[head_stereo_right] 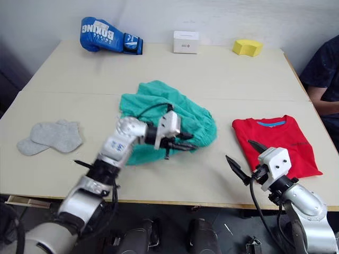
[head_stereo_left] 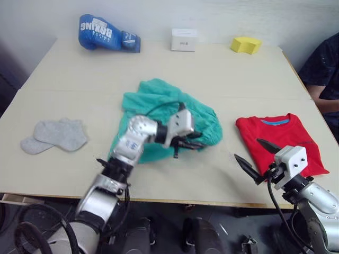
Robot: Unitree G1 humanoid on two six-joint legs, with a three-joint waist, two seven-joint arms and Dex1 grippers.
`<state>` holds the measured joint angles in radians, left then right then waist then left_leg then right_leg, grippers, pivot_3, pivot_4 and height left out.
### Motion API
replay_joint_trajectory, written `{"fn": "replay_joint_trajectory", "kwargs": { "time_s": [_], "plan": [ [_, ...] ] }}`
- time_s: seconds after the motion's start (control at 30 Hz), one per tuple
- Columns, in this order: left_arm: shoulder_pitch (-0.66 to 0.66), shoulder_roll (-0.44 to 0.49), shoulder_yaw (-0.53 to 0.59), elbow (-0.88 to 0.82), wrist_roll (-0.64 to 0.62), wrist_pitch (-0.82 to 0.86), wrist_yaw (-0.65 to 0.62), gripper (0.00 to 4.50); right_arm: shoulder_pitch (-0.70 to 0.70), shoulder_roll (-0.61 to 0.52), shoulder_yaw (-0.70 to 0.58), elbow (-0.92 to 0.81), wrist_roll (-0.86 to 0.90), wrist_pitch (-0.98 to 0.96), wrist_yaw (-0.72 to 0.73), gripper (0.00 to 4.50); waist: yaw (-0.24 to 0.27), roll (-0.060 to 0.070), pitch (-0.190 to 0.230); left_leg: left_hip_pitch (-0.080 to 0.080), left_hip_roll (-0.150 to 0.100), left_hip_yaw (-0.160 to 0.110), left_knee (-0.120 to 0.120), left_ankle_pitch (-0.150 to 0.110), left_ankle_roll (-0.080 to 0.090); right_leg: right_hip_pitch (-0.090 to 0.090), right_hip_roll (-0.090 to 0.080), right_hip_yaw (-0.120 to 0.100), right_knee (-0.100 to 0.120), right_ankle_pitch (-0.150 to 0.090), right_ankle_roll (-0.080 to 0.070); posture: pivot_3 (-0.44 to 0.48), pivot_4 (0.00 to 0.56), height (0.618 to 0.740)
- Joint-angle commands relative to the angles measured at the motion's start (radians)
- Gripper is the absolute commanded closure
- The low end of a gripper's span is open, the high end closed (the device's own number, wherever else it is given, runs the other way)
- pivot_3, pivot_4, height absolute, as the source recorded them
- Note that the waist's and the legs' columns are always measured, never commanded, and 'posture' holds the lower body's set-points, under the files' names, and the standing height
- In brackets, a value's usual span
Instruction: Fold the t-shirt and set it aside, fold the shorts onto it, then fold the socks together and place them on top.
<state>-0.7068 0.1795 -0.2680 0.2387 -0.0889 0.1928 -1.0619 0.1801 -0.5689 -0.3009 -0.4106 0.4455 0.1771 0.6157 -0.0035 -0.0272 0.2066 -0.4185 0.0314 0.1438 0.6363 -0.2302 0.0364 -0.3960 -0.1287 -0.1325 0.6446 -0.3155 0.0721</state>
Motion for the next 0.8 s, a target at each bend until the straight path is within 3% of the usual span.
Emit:
{"fn": "replay_joint_trajectory", "kwargs": {
  "time_s": [0.03, 0.2, 0.23, 0.37, 0.53, 0.67, 0.8],
  "plan": [
    [0.070, 0.033, 0.030, -0.168, -0.058, 0.022, 0.014, 1.78, 0.028, -0.036, -0.008, -0.120, 0.018, 0.044, 0.013, 0.00, 0.001, 0.000, 0.000, 0.000, 0.000, 0.000, 0.000, 0.000, 0.000, 0.000, 0.000, 0.000, 0.000, 0.000, 0.000, 0.000, 0.150, 0.740],
    [0.124, 0.167, 0.068, -0.283, -0.099, 0.065, -0.024, 0.17, 0.014, -0.050, 0.003, -0.163, 0.012, 0.059, 0.019, 0.00, 0.003, 0.001, -0.001, 0.000, 0.000, 0.000, -0.001, -0.001, 0.001, 0.001, -0.001, -0.001, 0.000, 0.000, 0.000, 0.000, 0.150, 0.740],
    [0.129, 0.200, 0.088, -0.291, -0.108, 0.045, -0.037, 0.03, 0.023, -0.068, 0.021, -0.190, 0.020, 0.074, 0.043, 0.00, 0.004, 0.002, -0.001, 0.001, 0.000, 0.000, -0.001, -0.002, 0.002, 0.001, -0.001, -0.001, 0.000, 0.000, 0.000, 0.000, 0.150, 0.740],
    [0.188, 0.359, 0.189, -0.281, -0.131, -0.029, -0.086, 0.03, 0.024, -0.105, 0.150, -0.277, -0.026, 0.148, 0.044, 0.00, -0.002, 0.002, -0.001, 0.001, 0.000, 0.000, -0.003, -0.002, 0.001, 0.000, -0.001, 0.000, -0.002, 0.000, -0.001, 0.000, 0.150, 0.740],
    [0.385, 0.556, 0.304, -0.214, -0.084, -0.316, -0.126, 0.03, 0.011, -0.090, 0.305, -0.248, -0.215, 0.178, -0.044, 0.00, -0.001, 0.003, -0.002, 0.004, 0.000, 0.001, -0.006, -0.002, -0.001, 0.001, -0.001, 0.000, -0.002, -0.001, -0.003, 0.000, 0.150, 0.740],
    [0.588, 0.612, 0.441, -0.264, -0.167, -0.305, -0.103, 0.03, -0.027, -0.006, 0.362, -0.203, -0.325, 0.209, -0.169, 0.00, 0.000, 0.003, -0.002, 0.004, 0.001, 0.001, -0.007, -0.007, -0.006, 0.001, -0.002, 0.001, -0.004, -0.001, -0.003, 0.000, 0.150, 0.740],
    [0.693, 0.629, 0.498, -0.260, -0.103, -0.355, -0.009, 0.03, -0.085, 0.048, 0.417, -0.108, -0.439, 0.145, -0.237, 0.00, 0.005, 0.003, -0.002, 0.004, 0.000, 0.001, -0.007, -0.010, -0.002, 0.001, -0.003, 0.001, -0.006, -0.001, -0.003, 0.000, 0.150, 0.740]
  ]
}}
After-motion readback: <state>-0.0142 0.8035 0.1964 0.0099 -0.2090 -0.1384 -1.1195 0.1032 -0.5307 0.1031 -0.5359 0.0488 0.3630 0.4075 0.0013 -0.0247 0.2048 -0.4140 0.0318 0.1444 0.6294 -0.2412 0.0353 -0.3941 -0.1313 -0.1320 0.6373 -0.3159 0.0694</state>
